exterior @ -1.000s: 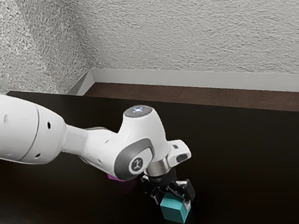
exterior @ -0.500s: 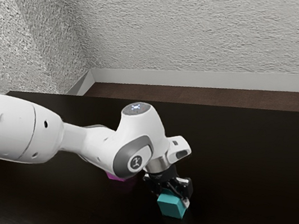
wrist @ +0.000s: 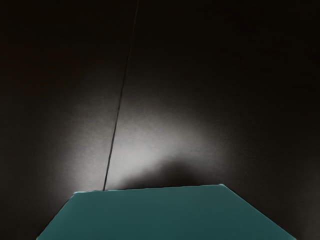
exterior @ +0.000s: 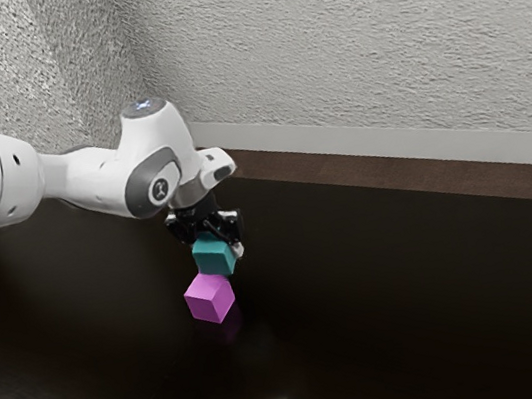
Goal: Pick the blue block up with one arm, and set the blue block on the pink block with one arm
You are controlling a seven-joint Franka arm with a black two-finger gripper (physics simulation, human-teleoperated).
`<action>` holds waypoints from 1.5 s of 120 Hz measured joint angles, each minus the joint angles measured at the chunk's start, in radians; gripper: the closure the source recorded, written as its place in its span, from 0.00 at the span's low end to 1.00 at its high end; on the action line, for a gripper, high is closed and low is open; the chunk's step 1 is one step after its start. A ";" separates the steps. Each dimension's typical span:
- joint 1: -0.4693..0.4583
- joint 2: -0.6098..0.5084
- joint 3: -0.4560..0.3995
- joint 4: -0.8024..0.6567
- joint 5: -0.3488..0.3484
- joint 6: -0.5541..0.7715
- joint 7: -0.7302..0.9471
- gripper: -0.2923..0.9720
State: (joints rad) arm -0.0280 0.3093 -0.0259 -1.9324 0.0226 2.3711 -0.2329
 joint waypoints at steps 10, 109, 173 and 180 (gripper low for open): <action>0.014 0.039 0.000 0.042 0.000 -0.009 0.022 0.49; 0.047 -0.056 0.000 -0.103 -0.043 -0.023 0.164 0.47; 0.002 -0.420 -0.001 -0.014 -0.063 -0.223 0.268 0.26; 0.009 -0.432 -0.001 0.026 -0.061 -0.289 0.293 0.25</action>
State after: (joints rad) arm -0.0193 -0.1224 -0.0266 -1.9068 -0.0386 2.0825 0.0605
